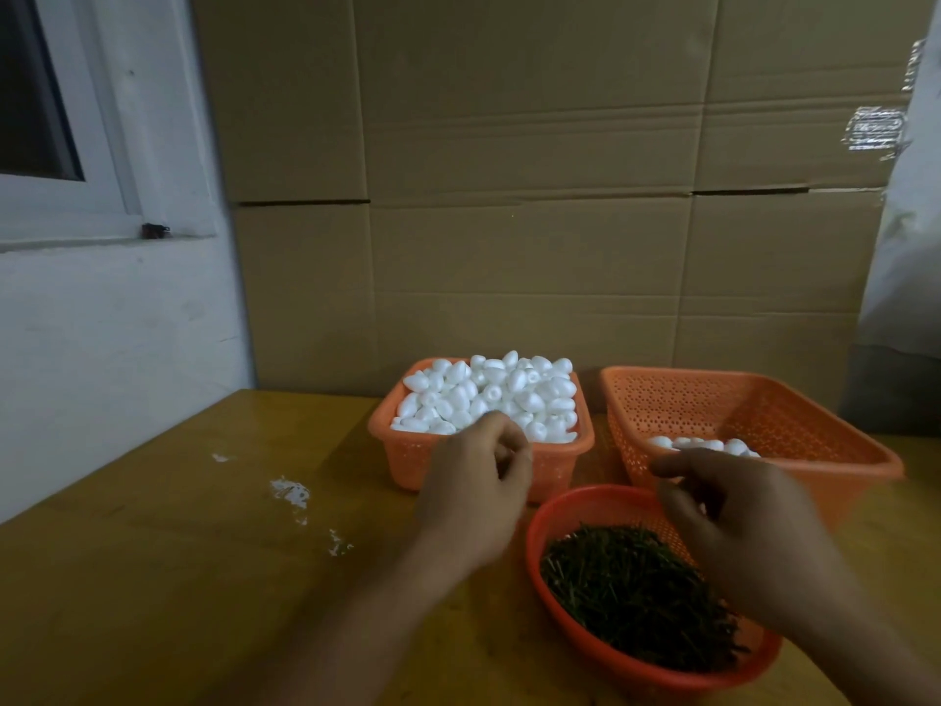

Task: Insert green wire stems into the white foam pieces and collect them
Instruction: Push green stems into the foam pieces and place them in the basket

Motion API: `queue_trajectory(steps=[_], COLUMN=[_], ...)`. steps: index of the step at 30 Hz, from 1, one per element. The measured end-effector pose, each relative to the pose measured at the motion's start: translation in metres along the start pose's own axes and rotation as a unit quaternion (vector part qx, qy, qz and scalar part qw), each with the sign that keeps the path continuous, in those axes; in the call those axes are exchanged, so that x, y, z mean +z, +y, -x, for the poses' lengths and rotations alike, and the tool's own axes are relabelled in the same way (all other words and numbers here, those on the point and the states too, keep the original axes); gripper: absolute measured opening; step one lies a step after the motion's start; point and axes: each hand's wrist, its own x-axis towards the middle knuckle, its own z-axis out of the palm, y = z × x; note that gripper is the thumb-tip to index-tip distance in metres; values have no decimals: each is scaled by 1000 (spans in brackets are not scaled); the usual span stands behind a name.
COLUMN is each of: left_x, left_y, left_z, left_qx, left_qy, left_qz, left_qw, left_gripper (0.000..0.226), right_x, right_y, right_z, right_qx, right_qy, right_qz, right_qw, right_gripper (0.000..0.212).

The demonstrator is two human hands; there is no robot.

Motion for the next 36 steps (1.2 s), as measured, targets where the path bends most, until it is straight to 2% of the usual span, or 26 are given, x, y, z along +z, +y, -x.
queue_trajectory(steps=[4,7,9,12,15,18,23,26,28,32,36], left_x=[-16,-17,-14,-5,8,18,24,19,15,5,-1], left_y=[-16,-28,-36,-39,-42,-44,-55,-55,-52,-48,-34], left_z=[-60,-101,-119,-133,-139,-140,-141,-141,-139,-131,-109], left_qx=[-21,-72,-88,-99,-110,-124,-111,-113,-107,-78,-35], left_qy=[-5,-66,-107,-164,-201,-216,-231,-230,-217,-160,-89], left_qz=[-156,-208,-234,-265,-321,-364,-453,-426,-384,-215,-64], left_qw=[987,973,962,945,919,898,854,868,891,960,993], left_gripper=[17,29,24,18,34,26,47,25,14,18,16], right_x=[2,3,4,5,7,9,9,9,9,9,9], right_y=[0,4,4,5,5,3,1,1,0,-3,-5], right_z=[4,6,7,7,9,10,11,11,11,12,14], right_qx=[-9,-13,-12,-8,-4,-5,-9,-7,-7,-7,-1], right_qy=[-21,-15,-5,-6,-26,-39,-40,-43,-46,-37,-55], right_qz=[-6,-8,-1,9,13,18,27,33,35,39,56], right_qw=[1000,1000,1000,1000,1000,999,999,998,998,998,997], right_gripper=[18,17,15,14,14,13,15,15,14,9,15])
